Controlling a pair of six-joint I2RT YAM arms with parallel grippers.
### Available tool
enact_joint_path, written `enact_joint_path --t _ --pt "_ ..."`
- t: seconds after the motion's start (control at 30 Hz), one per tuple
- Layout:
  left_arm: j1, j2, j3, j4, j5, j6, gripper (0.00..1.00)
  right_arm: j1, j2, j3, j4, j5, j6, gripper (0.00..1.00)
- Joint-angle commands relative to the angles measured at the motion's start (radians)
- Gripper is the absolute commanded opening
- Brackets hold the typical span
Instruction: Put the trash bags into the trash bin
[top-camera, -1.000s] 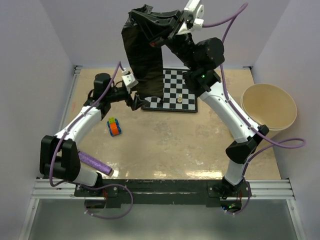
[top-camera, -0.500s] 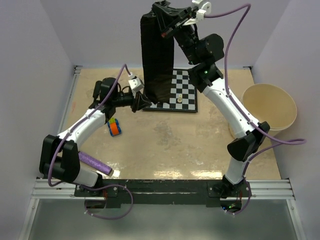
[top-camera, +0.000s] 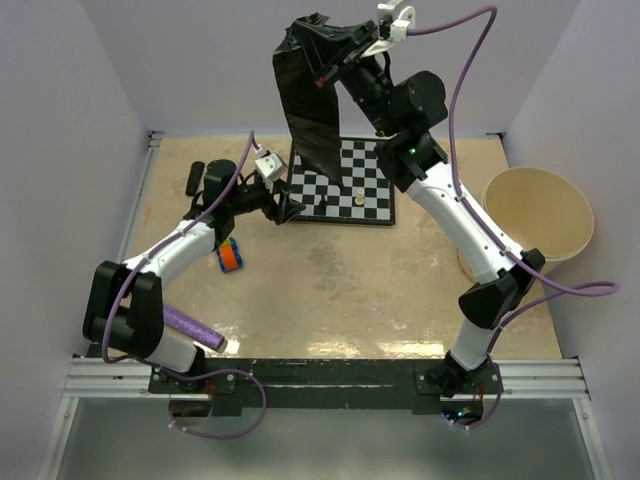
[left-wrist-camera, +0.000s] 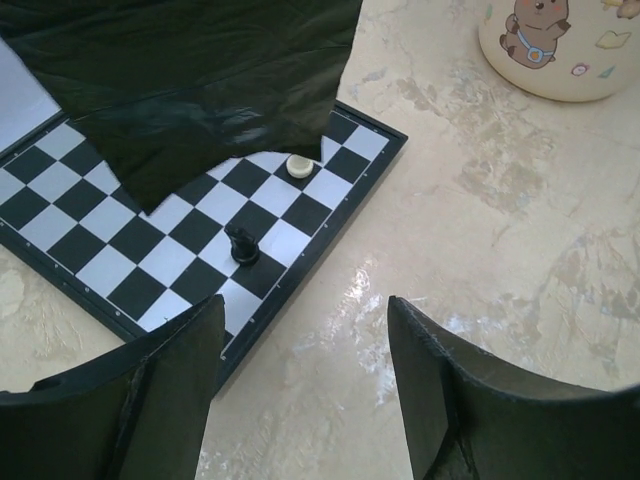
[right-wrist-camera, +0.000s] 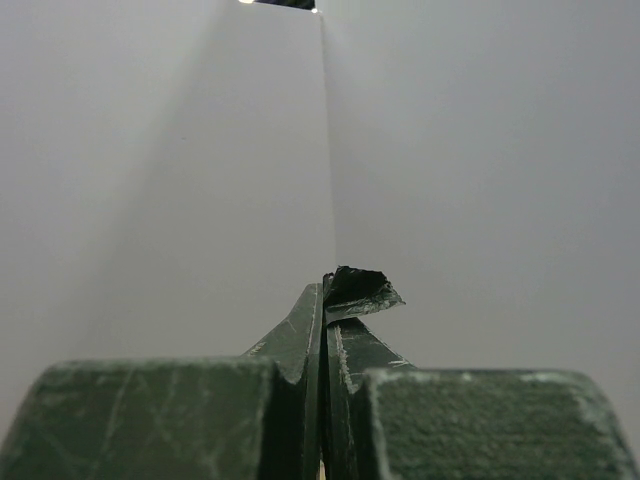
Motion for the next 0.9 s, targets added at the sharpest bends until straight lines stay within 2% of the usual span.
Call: enact_joint_path --t 0.0,0.37,0.5,0.57,0.67,0.73,0.87 --pt "0.001 0.069 0.094 0.138 0.028 -0.039 0.71 0.005 -0.063 0.06 -0.001 0.009 0.03 0.0" --pt "0.003 0.117 0.175 0.187 -0.009 -0.088 0.72 0.013 -0.06 0.085 0.004 0.006 0.027 0.0" --pt "0.003 0.138 0.177 0.186 0.028 -0.086 0.72 0.013 -0.057 0.085 0.013 0.006 0.033 0.0" --pt "0.003 0.161 0.188 0.192 0.089 -0.098 0.68 0.013 -0.051 0.088 0.016 0.007 0.03 0.0" --pt "-0.009 0.189 0.205 0.198 0.096 -0.138 0.66 0.013 -0.04 0.097 0.018 0.013 0.033 0.0" --pt "-0.017 0.203 0.208 0.217 0.103 -0.14 0.61 0.011 -0.034 0.108 0.018 0.01 0.034 0.0" --pt "-0.019 0.223 0.241 0.195 0.164 -0.152 0.27 0.011 -0.026 0.102 0.021 0.03 0.007 0.0"
